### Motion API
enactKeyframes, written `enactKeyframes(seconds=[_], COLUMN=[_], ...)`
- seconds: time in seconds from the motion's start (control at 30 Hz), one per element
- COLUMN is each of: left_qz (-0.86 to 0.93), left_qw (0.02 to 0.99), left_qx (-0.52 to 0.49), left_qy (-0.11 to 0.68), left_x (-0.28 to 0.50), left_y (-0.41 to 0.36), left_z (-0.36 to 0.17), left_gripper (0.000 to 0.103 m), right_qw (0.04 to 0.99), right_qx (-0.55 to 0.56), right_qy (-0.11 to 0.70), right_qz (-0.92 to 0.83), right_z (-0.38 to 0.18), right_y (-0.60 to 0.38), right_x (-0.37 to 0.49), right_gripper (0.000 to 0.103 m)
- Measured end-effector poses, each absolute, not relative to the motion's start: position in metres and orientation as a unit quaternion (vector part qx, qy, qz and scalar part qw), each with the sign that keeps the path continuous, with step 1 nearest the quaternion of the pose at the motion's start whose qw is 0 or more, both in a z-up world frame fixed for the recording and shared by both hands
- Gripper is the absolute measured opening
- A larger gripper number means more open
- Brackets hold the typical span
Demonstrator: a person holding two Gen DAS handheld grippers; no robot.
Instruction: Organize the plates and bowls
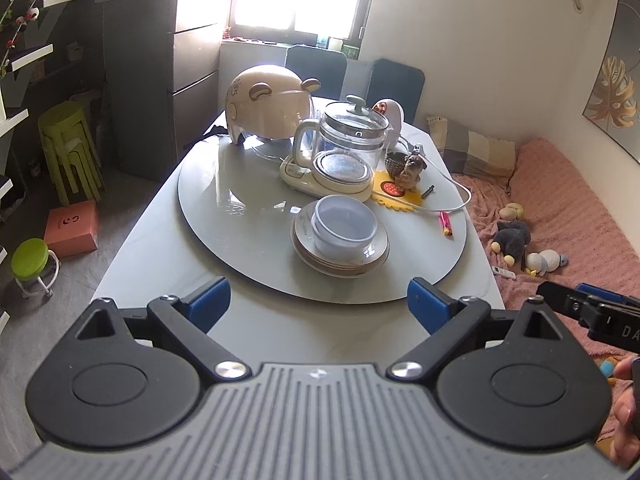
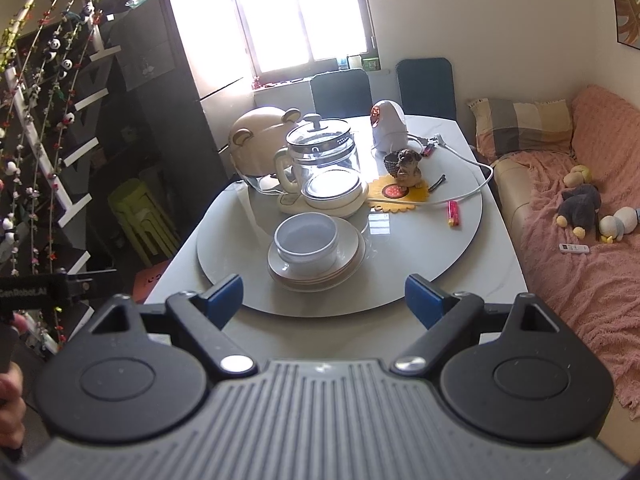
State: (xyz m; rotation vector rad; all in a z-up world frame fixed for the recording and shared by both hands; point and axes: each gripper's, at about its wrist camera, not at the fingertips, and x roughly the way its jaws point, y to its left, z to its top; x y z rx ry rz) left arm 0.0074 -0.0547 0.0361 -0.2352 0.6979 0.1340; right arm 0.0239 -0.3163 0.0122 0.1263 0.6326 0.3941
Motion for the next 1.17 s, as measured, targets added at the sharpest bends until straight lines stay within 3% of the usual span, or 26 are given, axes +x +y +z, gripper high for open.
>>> enactKeyframes(seconds=[1.17], left_qz=[0.052], left_qw=[0.935], left_qx=[-0.090], left_qy=[0.340], left_x=[-0.012], left_y=[-0.068], left_z=[0.034], left_gripper=[0.097], right_qw=[0.932], right_qx=[0.064], right_qy=[0.300], right_qz=[0.192], right_z=[0.011], right_y=[-0.325], right_x=[0.002], right_gripper=[0.089])
